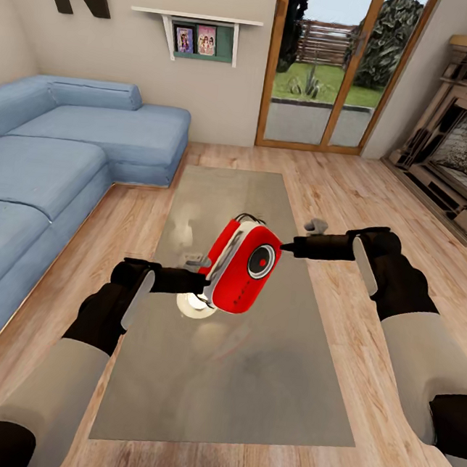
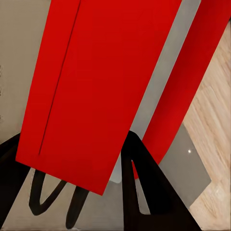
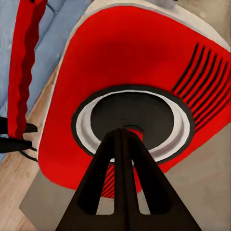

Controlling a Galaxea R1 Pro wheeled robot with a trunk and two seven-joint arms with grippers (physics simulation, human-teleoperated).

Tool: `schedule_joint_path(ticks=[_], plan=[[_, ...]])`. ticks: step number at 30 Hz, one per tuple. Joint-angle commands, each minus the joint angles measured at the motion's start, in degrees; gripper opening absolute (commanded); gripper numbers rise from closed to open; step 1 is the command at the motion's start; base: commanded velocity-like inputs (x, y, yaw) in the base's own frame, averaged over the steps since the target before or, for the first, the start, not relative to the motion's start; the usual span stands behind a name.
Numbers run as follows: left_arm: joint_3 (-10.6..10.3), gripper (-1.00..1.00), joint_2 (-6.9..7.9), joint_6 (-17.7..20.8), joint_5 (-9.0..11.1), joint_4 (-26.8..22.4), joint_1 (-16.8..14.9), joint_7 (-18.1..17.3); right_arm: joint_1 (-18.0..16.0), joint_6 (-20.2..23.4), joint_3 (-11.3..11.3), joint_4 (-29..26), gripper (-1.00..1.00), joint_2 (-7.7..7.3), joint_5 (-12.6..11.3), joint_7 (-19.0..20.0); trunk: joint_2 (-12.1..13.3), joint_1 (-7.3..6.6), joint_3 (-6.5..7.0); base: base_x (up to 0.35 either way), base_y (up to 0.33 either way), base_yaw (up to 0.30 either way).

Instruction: Turn on the radio receiver that's on the table in the living room.

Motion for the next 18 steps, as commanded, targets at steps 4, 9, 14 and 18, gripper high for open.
schedule_joint_path(ticks=[4,9,14,18], plan=[[-0.3,-1.0,0.08,0.2,1.2,-0.3,0.6,0.0,0.0,0.0,0.0,-0.6,-1.0,0.01,0.0,0.0,0.0,0.0,0.01,0.0,0.0,0.0],[-0.4,-1.0,0.11,0.2,1.2,-0.7,0.7,-0.1,0.0,0.0,0.0,-0.7,-1.0,0.04,0.0,0.0,0.0,0.0,0.01,0.0,0.0,0.0],[-0.4,-1.0,0.11,0.4,1.3,-2.0,0.7,-2.2,0.0,0.0,0.0,-0.7,-1.0,0.04,0.0,0.0,0.0,0.0,0.01,0.0,0.0,0.0],[-0.4,-1.0,0.11,0.8,1.3,-3.2,0.7,-6.4,0.0,0.0,0.0,-0.7,-1.0,0.04,0.0,0.0,0.0,0.0,0.01,0.0,0.0,0.0]])
